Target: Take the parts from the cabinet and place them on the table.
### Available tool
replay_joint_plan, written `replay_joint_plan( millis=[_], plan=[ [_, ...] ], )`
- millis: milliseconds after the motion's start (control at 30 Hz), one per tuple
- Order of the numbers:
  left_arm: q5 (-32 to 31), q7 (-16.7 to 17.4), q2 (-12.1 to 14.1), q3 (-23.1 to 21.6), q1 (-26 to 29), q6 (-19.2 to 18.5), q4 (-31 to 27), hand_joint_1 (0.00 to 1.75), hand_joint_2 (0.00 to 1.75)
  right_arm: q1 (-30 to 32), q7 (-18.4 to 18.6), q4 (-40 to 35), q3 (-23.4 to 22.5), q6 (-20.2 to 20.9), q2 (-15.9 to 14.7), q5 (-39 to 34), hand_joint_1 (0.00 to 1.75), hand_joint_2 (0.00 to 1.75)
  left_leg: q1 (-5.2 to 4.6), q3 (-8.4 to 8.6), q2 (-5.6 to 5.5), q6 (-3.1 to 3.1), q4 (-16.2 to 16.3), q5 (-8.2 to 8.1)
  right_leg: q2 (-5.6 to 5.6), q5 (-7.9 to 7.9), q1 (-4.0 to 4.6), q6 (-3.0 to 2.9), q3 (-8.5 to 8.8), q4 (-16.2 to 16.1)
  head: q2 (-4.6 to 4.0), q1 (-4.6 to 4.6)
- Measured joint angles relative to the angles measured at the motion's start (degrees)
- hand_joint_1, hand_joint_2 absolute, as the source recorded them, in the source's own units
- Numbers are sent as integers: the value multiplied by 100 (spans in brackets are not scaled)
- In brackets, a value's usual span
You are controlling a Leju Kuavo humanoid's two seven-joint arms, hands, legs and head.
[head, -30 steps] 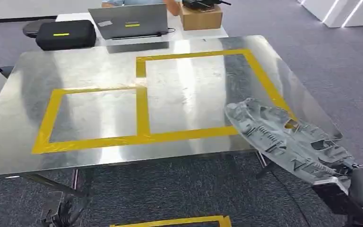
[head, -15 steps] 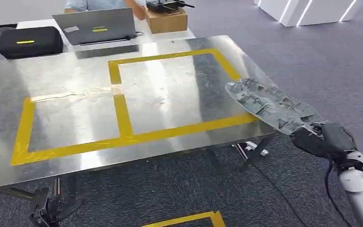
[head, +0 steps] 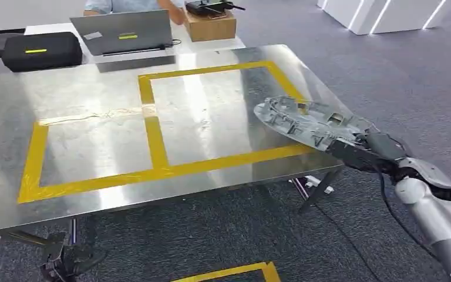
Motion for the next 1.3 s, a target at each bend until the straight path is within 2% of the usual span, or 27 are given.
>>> replay_joint_plan(
  millis=[300, 600, 800, 1300],
  plan=[
    [-107, 15, -68, -44, -77, 11, 0, 0, 175, -1140, 94, 1302, 1176, -7, 435, 653, 175, 175, 14, 8, -8, -37, -5, 32, -12, 12, 20, -7, -15, 23, 0, 0],
    [-179, -22, -142, -142, -111, 50, 0, 0, 175, -1823, -26, 2233, 1855, -92, 992, 1141, 175, 175, 22, 9, -6, -47, -6, 38, -7, 17, 25, -17, -18, 26, 0, 4],
    [-181, -105, -181, -151, -109, 63, 0, 0, 175, -2016, -26, 2530, 2106, -129, 1228, 1280, 175, 175, 25, 3, -6, -50, -6, 41, -7, 21, 26, -22, -20, 29, 0, 2],
    [-210, -186, -284, -251, -102, 109, 0, 0, 175, -2127, -90, 2867, 2279, -468, 1506, 1407, 175, 175, 26, 0, -7, -53, -7, 43, -10, 20, 31, -24, -33, 32, 0, 2]
  ],
)
